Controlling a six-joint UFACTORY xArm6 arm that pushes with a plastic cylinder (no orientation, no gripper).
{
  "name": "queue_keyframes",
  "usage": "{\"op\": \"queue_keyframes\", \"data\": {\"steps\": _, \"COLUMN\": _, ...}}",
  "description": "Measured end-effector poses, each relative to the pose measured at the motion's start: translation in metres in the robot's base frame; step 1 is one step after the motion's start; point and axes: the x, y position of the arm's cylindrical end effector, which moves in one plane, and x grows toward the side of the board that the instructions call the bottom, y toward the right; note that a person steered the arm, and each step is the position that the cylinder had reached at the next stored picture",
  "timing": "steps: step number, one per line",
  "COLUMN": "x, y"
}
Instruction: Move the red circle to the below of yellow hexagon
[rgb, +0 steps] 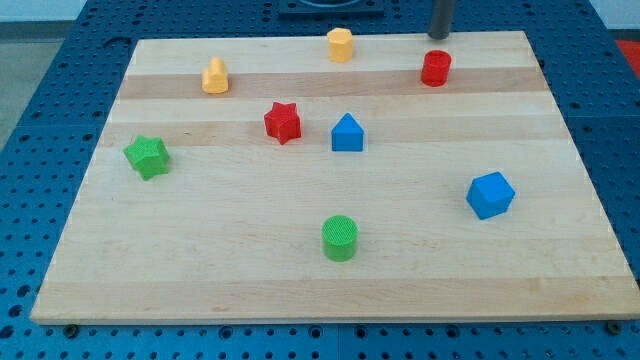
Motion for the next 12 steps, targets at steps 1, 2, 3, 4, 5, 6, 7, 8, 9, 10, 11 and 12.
{"op": "queue_keyframes", "data": {"steps": 1, "x": 0.000, "y": 0.031}}
{"op": "queue_keyframes", "data": {"steps": 2, "x": 0.012, "y": 0.042}}
{"op": "queue_keyframes", "data": {"steps": 3, "x": 0.047, "y": 0.060}}
{"op": "queue_keyframes", "data": {"steps": 4, "x": 0.089, "y": 0.046}}
{"op": "queue_keyframes", "data": {"steps": 5, "x": 0.134, "y": 0.007}}
{"op": "queue_keyframes", "data": {"steps": 6, "x": 0.099, "y": 0.011}}
{"op": "queue_keyframes", "data": {"steps": 7, "x": 0.063, "y": 0.018}}
{"op": "queue_keyframes", "data": {"steps": 8, "x": 0.090, "y": -0.014}}
{"op": "queue_keyframes", "data": {"steps": 9, "x": 0.111, "y": -0.021}}
{"op": "queue_keyframes", "data": {"steps": 10, "x": 0.112, "y": -0.052}}
{"op": "queue_keyframes", "data": {"steps": 11, "x": 0.131, "y": -0.108}}
{"op": "queue_keyframes", "data": {"steps": 12, "x": 0.121, "y": -0.115}}
